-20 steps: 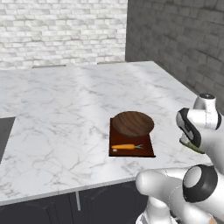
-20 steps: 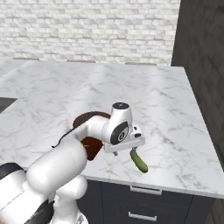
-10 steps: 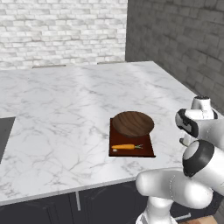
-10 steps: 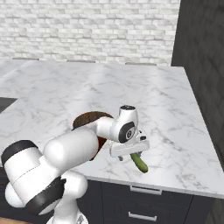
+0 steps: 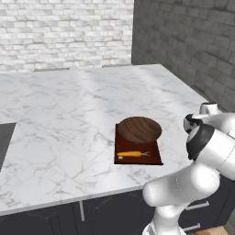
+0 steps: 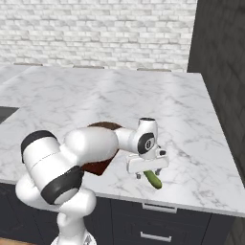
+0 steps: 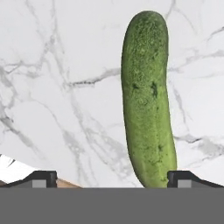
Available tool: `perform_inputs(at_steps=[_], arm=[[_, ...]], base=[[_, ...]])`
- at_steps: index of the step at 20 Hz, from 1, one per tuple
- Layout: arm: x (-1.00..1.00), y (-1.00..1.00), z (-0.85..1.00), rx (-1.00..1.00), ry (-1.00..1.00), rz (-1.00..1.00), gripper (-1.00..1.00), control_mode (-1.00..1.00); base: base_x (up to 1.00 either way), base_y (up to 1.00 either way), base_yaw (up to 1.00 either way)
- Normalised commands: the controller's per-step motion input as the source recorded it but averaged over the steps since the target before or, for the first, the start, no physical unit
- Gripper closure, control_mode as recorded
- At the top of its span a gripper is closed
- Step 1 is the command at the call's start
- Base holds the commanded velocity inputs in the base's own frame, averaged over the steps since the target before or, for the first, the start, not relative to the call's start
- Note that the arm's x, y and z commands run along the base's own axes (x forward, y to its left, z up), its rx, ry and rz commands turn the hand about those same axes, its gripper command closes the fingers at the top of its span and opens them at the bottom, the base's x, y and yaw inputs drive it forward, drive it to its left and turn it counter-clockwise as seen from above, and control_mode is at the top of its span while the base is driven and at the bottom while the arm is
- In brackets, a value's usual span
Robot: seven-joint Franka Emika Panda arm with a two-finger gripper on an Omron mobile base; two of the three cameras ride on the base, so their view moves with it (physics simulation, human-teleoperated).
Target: Place the two vegetables and bowl onto the tray for setting up a vegetable dip station.
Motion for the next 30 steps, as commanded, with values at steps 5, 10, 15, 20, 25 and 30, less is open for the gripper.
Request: perform_inputs(at_steps=[5,10,15,20,25,30], arm=[[0.08,-0.19,-0.15,0.0,0.0,0.03,-1.0,-1.0],[0.01,-0.09,-0.2,0.0,0.0,0.08,-1.0,-1.0],[0.03,-0.06,-0.18,0.0,-0.01,0.08,-1.0,-1.0],[0.03,-0.08,-0.15,0.0,0.0,0.06,-1.0,-1.0],[0.0,-0.06,-0.16,0.01,-0.01,0.05,-1.0,-1.0],[0.0,-0.03,-0.09,0.03,0.0,0.04,1.0,-1.0]], base=[[0.0,0.0,0.0],[0.0,0.0,0.0],[0.0,0.0,0.0],[0.0,0.0,0.0],[0.0,0.0,0.0],[0.0,0.0,0.0]])
